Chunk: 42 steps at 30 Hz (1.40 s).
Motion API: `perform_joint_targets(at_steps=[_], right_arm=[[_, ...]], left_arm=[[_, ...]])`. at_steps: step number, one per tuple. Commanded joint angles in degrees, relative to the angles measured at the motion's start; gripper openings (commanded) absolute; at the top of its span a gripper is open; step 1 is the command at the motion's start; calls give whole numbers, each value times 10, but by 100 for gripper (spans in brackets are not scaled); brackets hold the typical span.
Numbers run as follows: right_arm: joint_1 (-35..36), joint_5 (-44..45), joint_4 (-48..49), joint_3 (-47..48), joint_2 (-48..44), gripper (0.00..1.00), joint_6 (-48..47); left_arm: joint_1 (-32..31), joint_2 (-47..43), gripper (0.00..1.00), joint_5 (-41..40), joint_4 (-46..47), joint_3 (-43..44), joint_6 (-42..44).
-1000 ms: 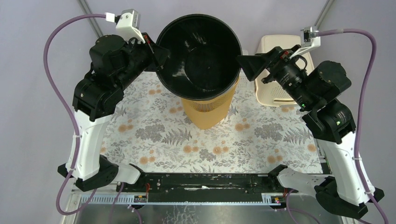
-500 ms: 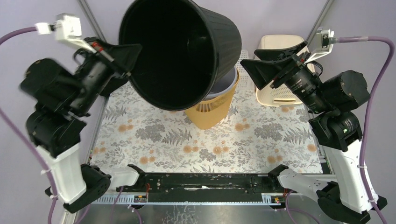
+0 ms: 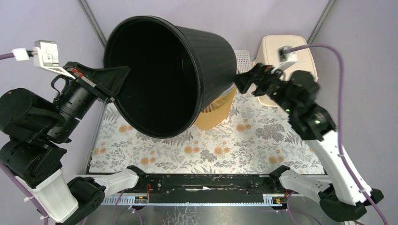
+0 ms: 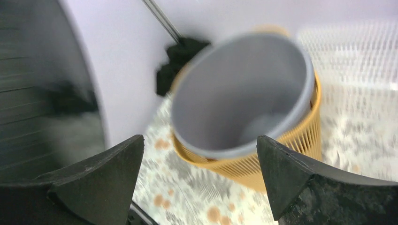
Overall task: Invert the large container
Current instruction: Move the container to the center of the board.
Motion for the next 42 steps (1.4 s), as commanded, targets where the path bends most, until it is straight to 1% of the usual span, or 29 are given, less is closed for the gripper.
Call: perform_joint_targets(at_steps=[1, 6, 11, 13, 16, 19, 25, 33, 38, 42], right_arm=[[-3, 11, -16, -108, -4, 95, 32], [-3, -9, 22, -237, -35, 92, 56], [-3, -32, 44, -295, -31, 84, 71], [-3, -49, 73, -331, -21, 82, 84], [-3, -67, 133, -373, 11, 81, 102], [-3, -70, 192, -392, 59, 81, 103], [-3, -68, 276, -345, 196, 81, 93], [-12, -86, 367, -236, 395, 83, 102], [-25, -119, 388, -136, 516, 85, 128], [-26, -125, 377, -71, 579, 85, 135]], left_arm=[[-5, -21, 0, 51, -7, -20, -40], [-9, -35, 0, 96, -34, -44, -55], [-12, -35, 0, 147, -41, -79, -65], [-12, -34, 0, 165, -40, -94, -69], [-12, -38, 0, 169, -40, -119, -71], [-12, -46, 0, 167, -44, -138, -73], [-12, -52, 0, 165, -54, -150, -77], [-12, -63, 0, 164, -61, -175, -84], [-12, -69, 0, 158, -59, -189, -87], [-13, -72, 0, 155, -59, -197, -87]])
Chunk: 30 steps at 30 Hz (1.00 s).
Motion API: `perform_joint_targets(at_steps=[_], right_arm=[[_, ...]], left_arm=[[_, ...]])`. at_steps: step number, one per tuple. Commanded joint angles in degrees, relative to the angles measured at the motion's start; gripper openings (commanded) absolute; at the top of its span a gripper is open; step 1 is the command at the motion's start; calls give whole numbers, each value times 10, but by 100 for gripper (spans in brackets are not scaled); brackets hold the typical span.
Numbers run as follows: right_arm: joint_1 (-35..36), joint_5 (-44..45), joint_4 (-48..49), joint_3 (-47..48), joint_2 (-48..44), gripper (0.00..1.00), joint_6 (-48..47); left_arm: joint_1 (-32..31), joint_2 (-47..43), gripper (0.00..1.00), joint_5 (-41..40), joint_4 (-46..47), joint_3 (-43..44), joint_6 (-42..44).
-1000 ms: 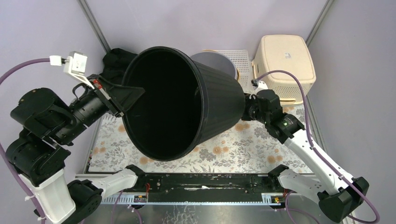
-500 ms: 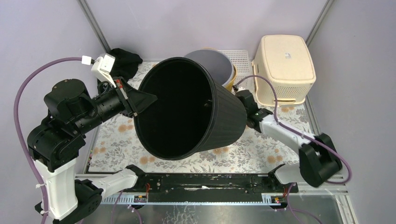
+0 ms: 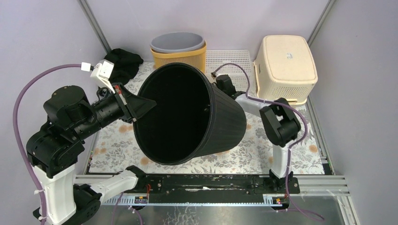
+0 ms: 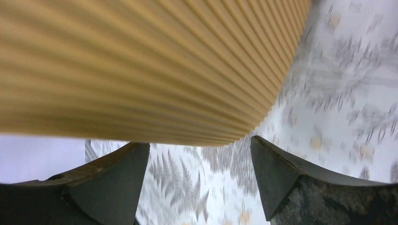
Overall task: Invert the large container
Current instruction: Move the container to the center of the board.
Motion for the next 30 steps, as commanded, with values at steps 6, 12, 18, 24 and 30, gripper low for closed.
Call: perform_joint_targets(at_steps=[6, 12, 18, 24, 30], right_arm=[[-25, 76, 33, 94, 99, 86, 17], [-26, 76, -11, 151, 152, 86, 16], [-28, 56, -6, 139, 141, 86, 29], [-49, 9, 44, -4, 6, 88, 47], [-56, -23, -19, -41, -121, 89, 9]], left_arm=[[-2, -10, 0, -3, 44, -20, -23], [-2, -12, 0, -6, 51, -32, -22], [-3, -10, 0, -29, 38, -36, -14], [-2, -17, 0, -37, 36, -76, -11], [-2, -27, 0, -44, 41, -138, -11]])
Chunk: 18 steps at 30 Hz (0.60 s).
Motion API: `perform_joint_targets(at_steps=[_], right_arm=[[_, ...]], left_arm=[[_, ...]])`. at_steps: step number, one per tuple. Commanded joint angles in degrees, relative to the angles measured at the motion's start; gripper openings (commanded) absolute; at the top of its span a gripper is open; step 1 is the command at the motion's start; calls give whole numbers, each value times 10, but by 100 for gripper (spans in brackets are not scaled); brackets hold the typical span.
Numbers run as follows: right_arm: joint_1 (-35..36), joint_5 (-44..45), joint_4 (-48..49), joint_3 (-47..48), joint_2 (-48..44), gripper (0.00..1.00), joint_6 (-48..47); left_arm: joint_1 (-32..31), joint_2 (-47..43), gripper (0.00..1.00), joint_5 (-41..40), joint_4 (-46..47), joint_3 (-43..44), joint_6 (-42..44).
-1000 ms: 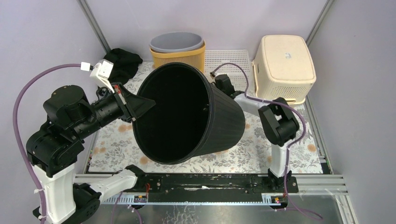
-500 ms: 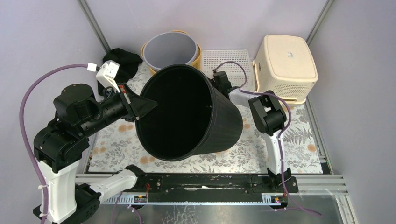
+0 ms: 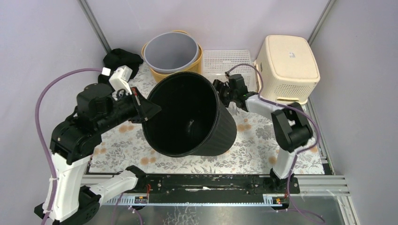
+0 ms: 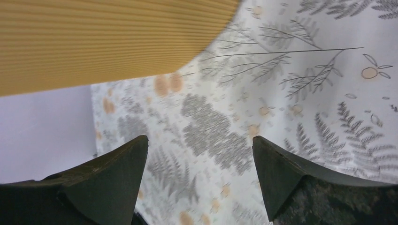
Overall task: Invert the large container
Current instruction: Place the container at the center of the board.
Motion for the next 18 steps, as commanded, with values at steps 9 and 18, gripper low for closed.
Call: perform_joint_targets(at_steps=[9, 18], right_arm=[[-42, 98, -268, 78, -220, 94, -73], [-45, 225, -456, 188, -263, 96, -105]], left_arm=[[-2, -13, 0, -71, 37, -112, -13], [-2, 34, 0, -98, 123, -216, -14]])
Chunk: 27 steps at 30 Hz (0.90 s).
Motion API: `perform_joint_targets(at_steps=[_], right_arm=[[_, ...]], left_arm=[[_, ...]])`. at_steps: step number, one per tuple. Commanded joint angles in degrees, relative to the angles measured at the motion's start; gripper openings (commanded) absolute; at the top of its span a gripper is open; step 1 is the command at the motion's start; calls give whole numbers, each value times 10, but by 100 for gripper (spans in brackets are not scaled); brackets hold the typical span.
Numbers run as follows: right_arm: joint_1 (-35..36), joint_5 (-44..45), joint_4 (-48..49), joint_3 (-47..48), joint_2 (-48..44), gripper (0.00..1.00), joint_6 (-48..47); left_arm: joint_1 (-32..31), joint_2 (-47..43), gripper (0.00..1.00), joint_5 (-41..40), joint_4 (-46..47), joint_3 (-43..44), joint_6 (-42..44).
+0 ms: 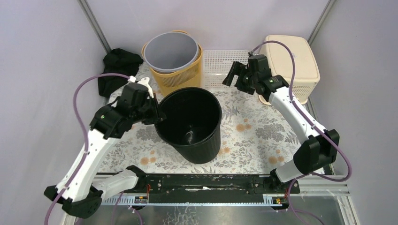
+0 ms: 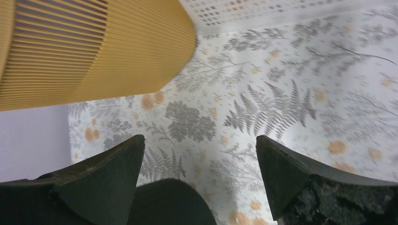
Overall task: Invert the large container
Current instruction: Place the container at the center of the board.
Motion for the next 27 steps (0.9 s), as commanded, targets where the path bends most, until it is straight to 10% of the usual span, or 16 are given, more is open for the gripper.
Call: perform_joint_targets(at_steps=[1, 27], right_arm=[[1, 91, -101, 40, -58, 97, -22], [0, -54, -187, 138, -164, 91, -7]], left_arm=[[-3, 21, 0, -16, 112, -26, -15], [-34, 84, 56, -59, 219, -82, -19]])
